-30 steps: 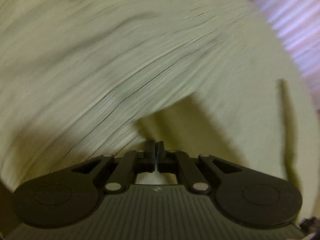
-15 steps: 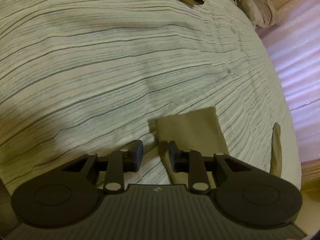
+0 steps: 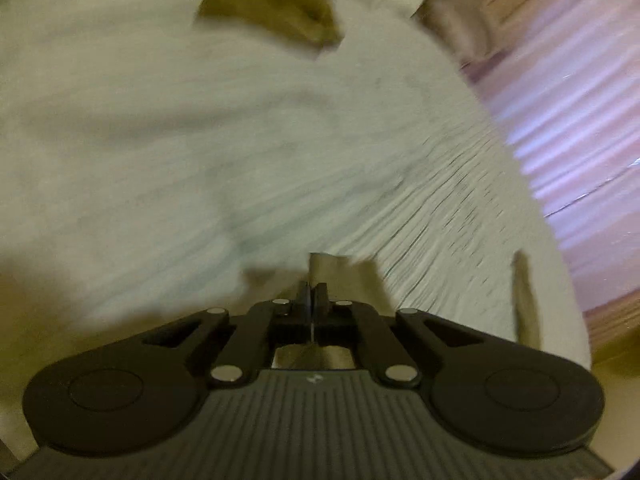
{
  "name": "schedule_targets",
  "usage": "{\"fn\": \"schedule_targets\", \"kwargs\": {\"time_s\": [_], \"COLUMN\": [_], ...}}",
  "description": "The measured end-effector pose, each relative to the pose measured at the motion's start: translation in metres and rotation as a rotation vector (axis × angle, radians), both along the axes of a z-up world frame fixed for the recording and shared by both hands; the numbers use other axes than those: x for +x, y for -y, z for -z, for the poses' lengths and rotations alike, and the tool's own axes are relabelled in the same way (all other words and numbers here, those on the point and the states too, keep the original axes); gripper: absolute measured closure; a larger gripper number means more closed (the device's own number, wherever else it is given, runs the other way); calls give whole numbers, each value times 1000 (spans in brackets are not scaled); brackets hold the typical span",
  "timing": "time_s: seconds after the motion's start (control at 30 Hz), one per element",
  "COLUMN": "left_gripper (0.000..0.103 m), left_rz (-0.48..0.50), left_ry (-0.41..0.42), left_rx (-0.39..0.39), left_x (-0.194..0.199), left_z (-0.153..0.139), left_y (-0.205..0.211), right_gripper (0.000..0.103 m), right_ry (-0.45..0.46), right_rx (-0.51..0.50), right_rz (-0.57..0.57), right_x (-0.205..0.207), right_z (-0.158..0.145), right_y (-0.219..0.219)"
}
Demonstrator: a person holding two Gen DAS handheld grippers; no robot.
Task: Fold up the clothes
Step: 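Open both tools and release the trousers on the bed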
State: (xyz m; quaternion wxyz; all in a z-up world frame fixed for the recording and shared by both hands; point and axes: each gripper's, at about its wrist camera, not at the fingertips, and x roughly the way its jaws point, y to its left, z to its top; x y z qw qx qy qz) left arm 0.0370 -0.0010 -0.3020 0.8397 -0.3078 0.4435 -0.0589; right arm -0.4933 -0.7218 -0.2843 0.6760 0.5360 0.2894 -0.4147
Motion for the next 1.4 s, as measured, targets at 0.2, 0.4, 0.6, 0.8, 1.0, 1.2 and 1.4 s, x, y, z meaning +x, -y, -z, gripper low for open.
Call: {"fn": "schedule_targets", "kwargs": {"time_s": [0.2, 0.4, 0.6, 0.8, 1.0, 1.2, 1.4], "left_gripper": [103, 98, 95, 87, 79, 73, 62], "left_rz": [178, 111, -6, 181, 314, 393, 467], "left_ry": [-103, -168, -139, -84, -100, -78, -43], "left_rx": [180, 225, 274, 218, 142, 102, 38], "left_x": [-1, -2, 8, 40, 62, 96, 144], "left_z": [15, 13, -26, -34, -14, 4, 7], "left_y": [4, -2, -10, 94, 222, 326, 398], "right_gripper": [96, 36, 36, 36, 36, 36, 36], "right_ry": [-43, -166, -293, -161, -84, -68, -63], "right_rx": [-2, -50, -200, -261, -258, -169, -81], "right_rz": [-23, -12, -32, -160, -289, -392, -404], "right_x": [1, 9, 16, 70, 155, 206, 220], "right_z": [-8, -20, -55, -50, -25, 6, 37], "right_y": [-7, -13, -13, 30, 94, 149, 166]}}
